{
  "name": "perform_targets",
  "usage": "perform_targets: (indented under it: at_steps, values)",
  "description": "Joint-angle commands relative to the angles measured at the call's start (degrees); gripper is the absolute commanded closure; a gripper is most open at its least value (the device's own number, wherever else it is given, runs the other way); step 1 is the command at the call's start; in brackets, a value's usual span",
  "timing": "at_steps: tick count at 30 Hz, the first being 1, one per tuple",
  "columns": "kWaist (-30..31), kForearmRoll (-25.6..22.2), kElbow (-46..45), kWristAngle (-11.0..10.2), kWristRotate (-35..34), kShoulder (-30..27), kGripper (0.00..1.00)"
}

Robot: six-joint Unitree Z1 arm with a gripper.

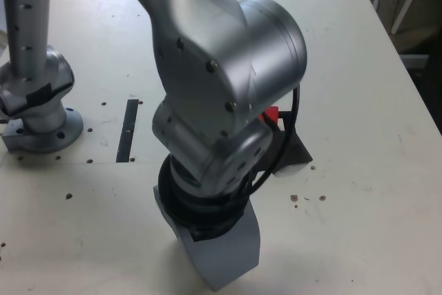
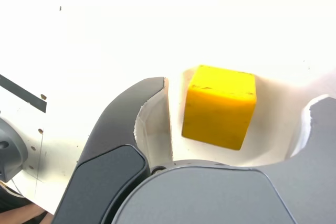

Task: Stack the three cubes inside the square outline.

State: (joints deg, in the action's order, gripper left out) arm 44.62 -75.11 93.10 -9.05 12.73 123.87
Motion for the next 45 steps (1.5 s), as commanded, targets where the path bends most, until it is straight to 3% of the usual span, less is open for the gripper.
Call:
perform_targets:
  at_steps: [1,11,15,29,38,45]
  values:
    - [0.0,-0.1,0.4,0.1,-0.2,0.5,0.24]
    - [0.0,-0.4,0.5,-0.4,-2.3,1.0,0.62]
    - [0.0,-0.6,0.5,-0.4,-2.4,0.9,0.71]
    - [0.0,-2.9,1.8,-0.3,-2.7,0.4,0.73]
    - [-2.4,-9.8,3.6,-4.2,-4.9,-3.7,0.72]
    - [-10.9,-15.4,8.0,-7.2,-5.2,-8.1,0.72]
